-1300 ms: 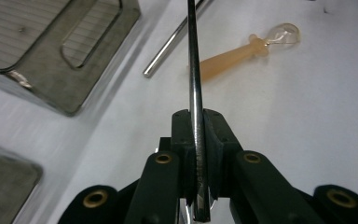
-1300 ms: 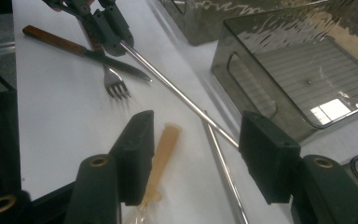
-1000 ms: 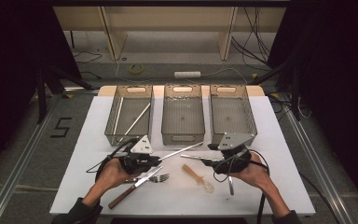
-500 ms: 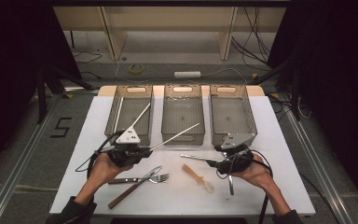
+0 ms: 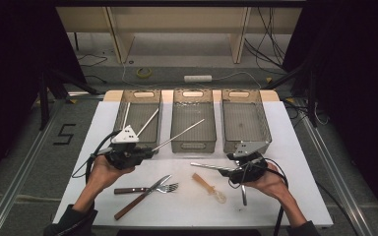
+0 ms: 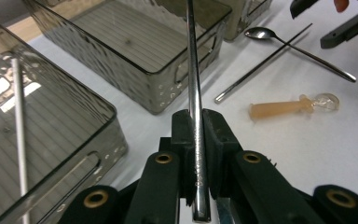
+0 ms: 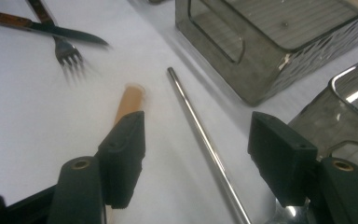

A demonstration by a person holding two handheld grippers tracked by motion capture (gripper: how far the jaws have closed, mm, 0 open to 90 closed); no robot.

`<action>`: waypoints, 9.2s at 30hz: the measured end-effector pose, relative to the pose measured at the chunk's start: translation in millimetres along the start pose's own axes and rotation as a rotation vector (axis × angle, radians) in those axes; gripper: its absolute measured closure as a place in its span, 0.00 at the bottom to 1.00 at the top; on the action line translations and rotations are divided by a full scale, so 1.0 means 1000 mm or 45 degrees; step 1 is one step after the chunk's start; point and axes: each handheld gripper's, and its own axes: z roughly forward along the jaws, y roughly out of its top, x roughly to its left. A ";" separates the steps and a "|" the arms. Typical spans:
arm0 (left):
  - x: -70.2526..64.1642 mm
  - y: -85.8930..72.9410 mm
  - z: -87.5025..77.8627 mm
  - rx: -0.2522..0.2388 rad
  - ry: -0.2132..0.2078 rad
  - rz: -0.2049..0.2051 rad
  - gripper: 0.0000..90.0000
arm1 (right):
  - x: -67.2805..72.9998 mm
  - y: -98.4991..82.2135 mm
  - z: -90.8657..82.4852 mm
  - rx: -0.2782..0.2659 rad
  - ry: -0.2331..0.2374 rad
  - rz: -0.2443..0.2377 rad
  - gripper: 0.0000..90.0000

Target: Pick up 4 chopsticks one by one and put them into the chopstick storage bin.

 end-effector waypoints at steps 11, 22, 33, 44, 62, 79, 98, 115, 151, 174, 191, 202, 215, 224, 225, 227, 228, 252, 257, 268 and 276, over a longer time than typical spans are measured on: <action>0.032 0.002 0.002 -0.029 0.115 -0.130 0.92 | -0.001 -0.003 0.003 0.020 0.002 0.001 0.42; 0.069 0.002 0.004 -0.064 0.249 -0.243 0.92 | -0.001 -0.004 0.003 0.020 0.001 0.001 0.42; 0.099 -0.007 0.009 -0.036 0.347 -0.345 0.92 | -0.001 -0.004 0.004 0.027 0.003 -0.007 0.42; 0.115 -0.017 0.020 0.020 0.402 -0.397 0.92 | -0.001 -0.004 0.004 0.026 0.005 -0.007 0.42; 0.116 -0.015 0.024 0.031 0.419 -0.426 0.69 | 0.000 -0.003 0.004 0.025 0.008 -0.012 0.42; 0.086 -0.003 0.009 -0.142 0.170 -0.363 0.30 | -0.005 -0.002 0.006 0.108 0.031 -0.019 0.42; 0.045 -0.001 0.006 -0.211 0.049 -0.269 0.20 | -0.014 0.001 0.010 0.240 0.066 -0.022 0.41; 0.003 -0.007 0.017 -0.180 -0.054 -0.182 0.17 | -0.028 -0.004 0.024 0.370 0.036 -0.044 0.57; -0.033 -0.032 0.020 -0.186 -0.123 -0.128 0.17 | -0.037 -0.011 0.041 0.506 0.073 -0.068 0.84; -0.034 -0.032 0.023 -0.161 -0.125 -0.119 0.18 | -0.030 -0.007 0.034 0.479 0.124 -0.231 0.96; -0.038 -0.027 0.029 -0.149 -0.149 -0.093 0.18 | -0.016 0.010 0.019 0.398 0.135 -0.251 0.96; -0.046 -0.021 0.040 -0.092 -0.160 -0.018 0.19 | 0.003 0.022 0.020 0.392 0.177 -0.321 0.96; -0.059 -0.017 0.053 0.011 -0.184 0.090 0.26 | 0.028 0.037 0.024 0.365 0.257 -0.421 0.96; -0.067 -0.017 0.058 0.086 -0.197 0.210 0.35 | 0.040 0.043 0.025 0.350 0.303 -0.463 0.96; -0.068 -0.017 0.058 0.089 -0.197 0.218 0.37 | 0.041 0.043 0.025 0.348 0.307 -0.466 0.96; -0.070 -0.017 0.058 0.099 -0.201 0.231 0.40 | 0.043 0.044 0.024 0.340 0.314 -0.471 0.96; -0.070 -0.017 0.058 0.104 -0.203 0.242 0.42 | 0.043 0.044 0.024 0.340 0.314 -0.471 0.96; -0.074 -0.018 0.062 0.222 -0.312 0.345 0.79 | 0.049 0.045 0.022 0.338 0.382 -0.541 0.96; -0.077 -0.018 0.061 0.221 -0.308 0.392 0.83 | 0.047 0.044 0.022 0.325 0.374 -0.553 0.94; -0.073 -0.018 0.057 0.205 -0.281 0.398 0.92 | 0.030 0.044 0.015 0.232 0.268 -0.417 0.81; -0.065 -0.017 0.051 0.147 -0.205 0.329 0.92 | 0.026 0.049 0.005 0.111 0.233 -0.301 0.68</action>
